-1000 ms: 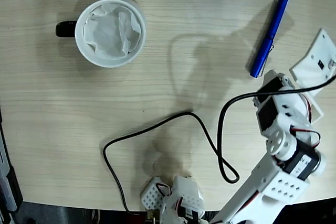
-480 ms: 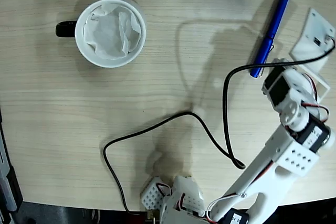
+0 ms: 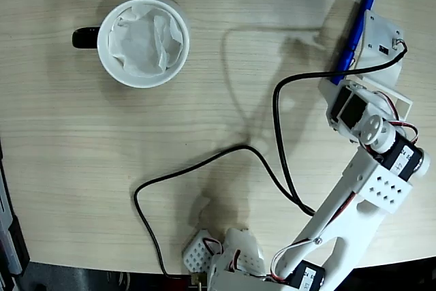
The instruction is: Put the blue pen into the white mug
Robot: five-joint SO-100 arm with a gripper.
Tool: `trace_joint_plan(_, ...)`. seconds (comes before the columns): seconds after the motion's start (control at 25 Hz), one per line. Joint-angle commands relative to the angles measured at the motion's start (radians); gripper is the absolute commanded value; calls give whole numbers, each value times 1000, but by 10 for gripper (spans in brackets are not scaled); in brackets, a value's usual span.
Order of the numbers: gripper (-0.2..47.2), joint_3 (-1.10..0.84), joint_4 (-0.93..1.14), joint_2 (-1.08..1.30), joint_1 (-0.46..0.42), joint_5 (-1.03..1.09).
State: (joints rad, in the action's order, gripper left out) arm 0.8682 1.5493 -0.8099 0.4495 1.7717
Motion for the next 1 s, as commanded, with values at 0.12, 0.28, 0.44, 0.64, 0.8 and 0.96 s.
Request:
trace_joint_plan(0.12,166,-77,15,3,12,23)
trace_joint_plan(0.28,167,-118,12,26,18,23)
trace_joint_plan(0.44,167,-153,12,44,29,23)
trace_joint_plan(0.64,167,-199,9,81,46,23)
trace_joint_plan(0.8,167,-201,-6,109,51,23)
trace_joint_plan(0.96,167,-201,-23,130,51,23)
